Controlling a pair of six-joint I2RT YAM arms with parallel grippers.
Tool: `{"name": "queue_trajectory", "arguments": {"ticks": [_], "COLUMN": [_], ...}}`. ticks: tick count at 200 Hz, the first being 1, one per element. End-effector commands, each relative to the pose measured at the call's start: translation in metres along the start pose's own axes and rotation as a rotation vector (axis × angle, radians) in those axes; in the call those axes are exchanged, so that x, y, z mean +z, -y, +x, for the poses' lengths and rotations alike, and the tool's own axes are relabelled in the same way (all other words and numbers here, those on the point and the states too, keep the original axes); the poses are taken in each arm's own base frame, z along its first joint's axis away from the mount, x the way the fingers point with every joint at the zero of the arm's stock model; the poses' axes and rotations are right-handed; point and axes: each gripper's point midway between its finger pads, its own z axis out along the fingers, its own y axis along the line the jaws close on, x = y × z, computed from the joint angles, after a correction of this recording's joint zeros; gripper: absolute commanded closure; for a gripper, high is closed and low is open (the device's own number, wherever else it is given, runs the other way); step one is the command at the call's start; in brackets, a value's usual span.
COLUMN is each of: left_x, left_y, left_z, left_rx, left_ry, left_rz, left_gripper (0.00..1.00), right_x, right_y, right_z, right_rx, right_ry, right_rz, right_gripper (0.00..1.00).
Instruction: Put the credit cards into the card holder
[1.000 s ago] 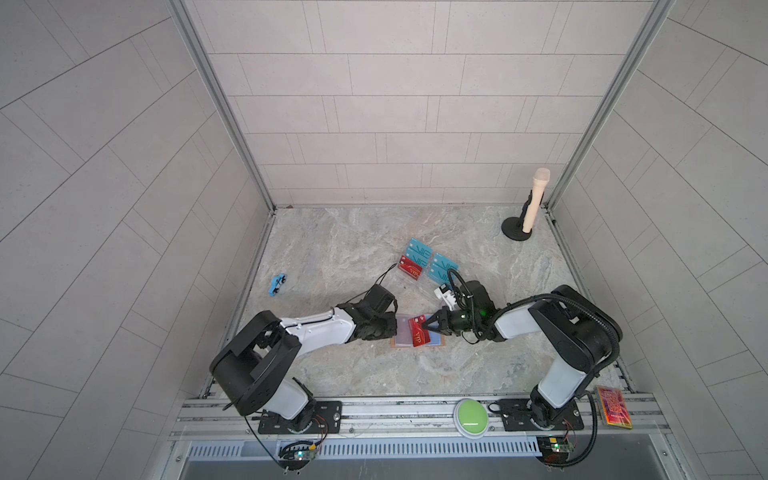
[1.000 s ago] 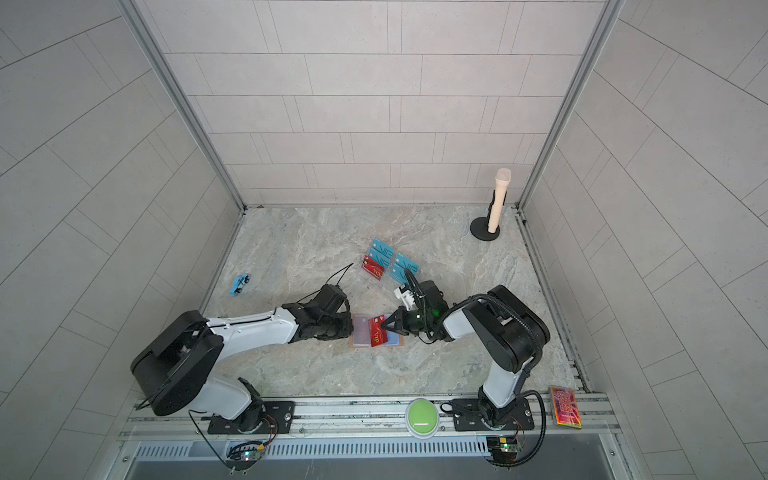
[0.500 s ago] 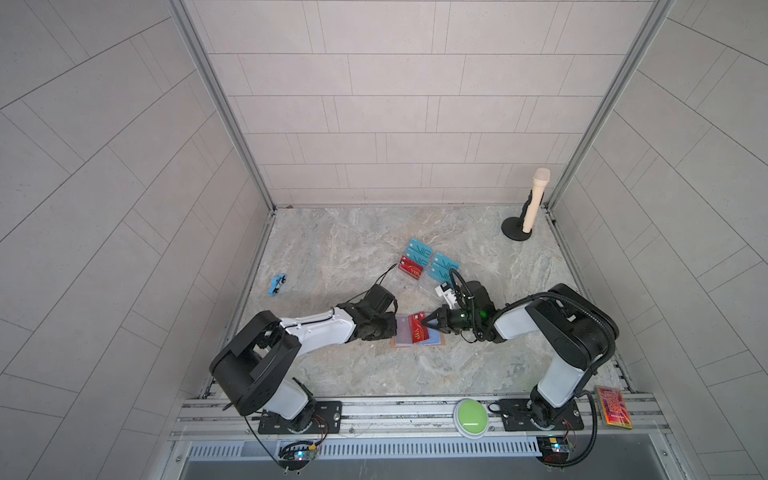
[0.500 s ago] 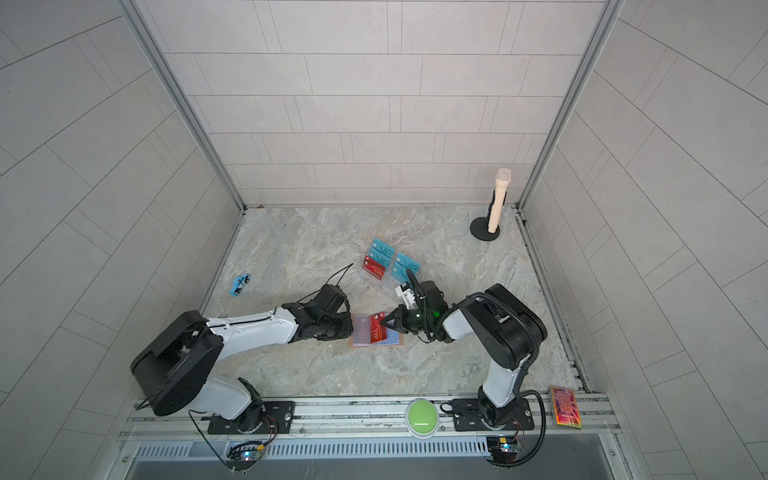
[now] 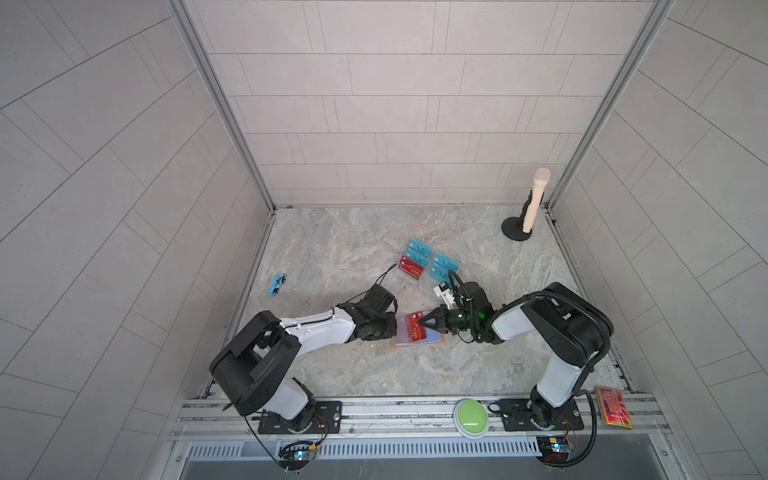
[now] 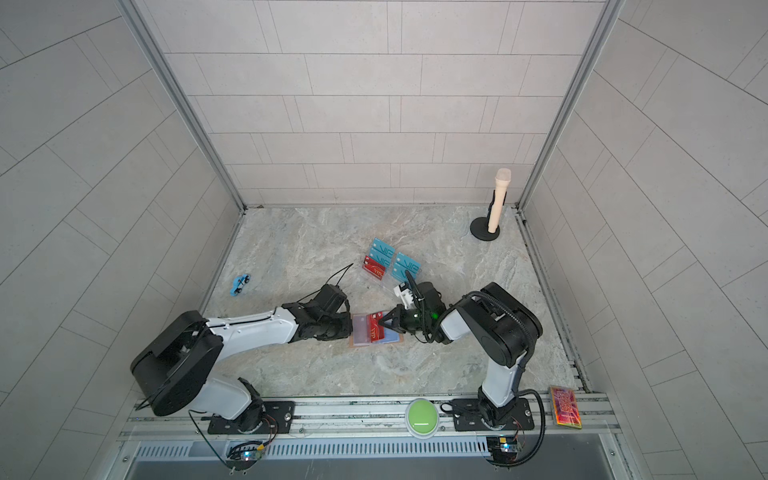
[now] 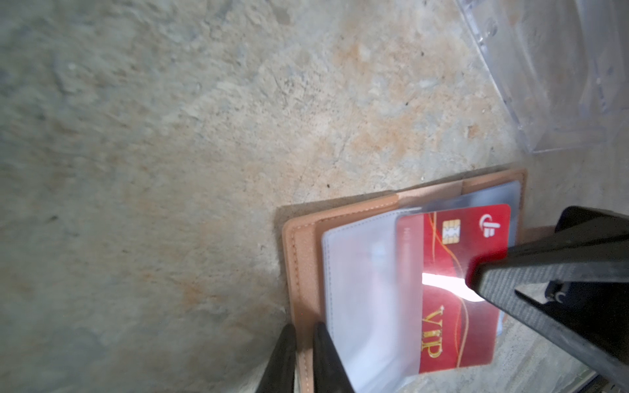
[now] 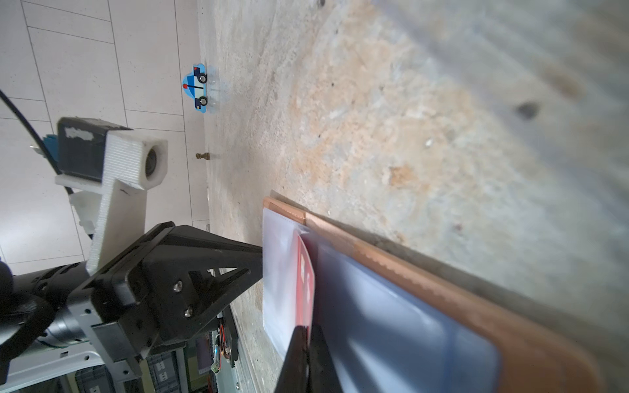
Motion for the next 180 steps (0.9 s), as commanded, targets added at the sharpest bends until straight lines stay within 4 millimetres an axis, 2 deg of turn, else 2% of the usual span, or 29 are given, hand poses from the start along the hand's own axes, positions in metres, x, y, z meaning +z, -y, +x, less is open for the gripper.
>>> {"name": "queue_trajectory", "arguments": {"ticks": [1,43,63,73,75,79,122,180], "left_x": [-0.002,-0.005,-0.005,-0.004,-0.004,-0.003,0.000,0.000], "left_y": [-0.010,-0.006,-0.005,-0.004,-0.004,-0.003,-0.004,-0.003], "left_z": [0.011,0.008,0.007,0.008,0.008,0.008,0.011,0.011], "left_rx": [0.015,0.020,0.019,0.017,0.018,0.017,0.014,0.015], "left_ry": [-0.036,-0.027,-0.025,-0.027,-0.027,-0.027,-0.034,-0.023], "left_rz": [-0.043,-0.031,-0.024,-0.017,-0.016,-0.014,-0.001,0.013], "left_gripper": [0.85,0.84,0.84,0.84,0.84,0.84,0.84,0.84], "right_x": [0.004,-0.010,-0.017,-0.018,-0.016,-0.015,0.001,0.017], "right_y": [0.014,0.013,0.011,0.015,0.008,0.005,0.006,-0.017], "right_z": [0.011,0.018,0.021,0.028,0.022,0.021,0.029,0.029], "right_rx": [-0.005,-0.089,-0.123,-0.125,-0.138,-0.144,-0.138,-0.194], "right_ry": [-0.024,-0.054,-0.084,-0.111,-0.104,-0.106,-0.157,-0.185], "right_rz": [0.115,0.243,0.294,0.314,0.303,0.301,0.304,0.313], "right_gripper": [0.94,0.71,0.64,0.62,0.62,0.62,0.60,0.60]}}
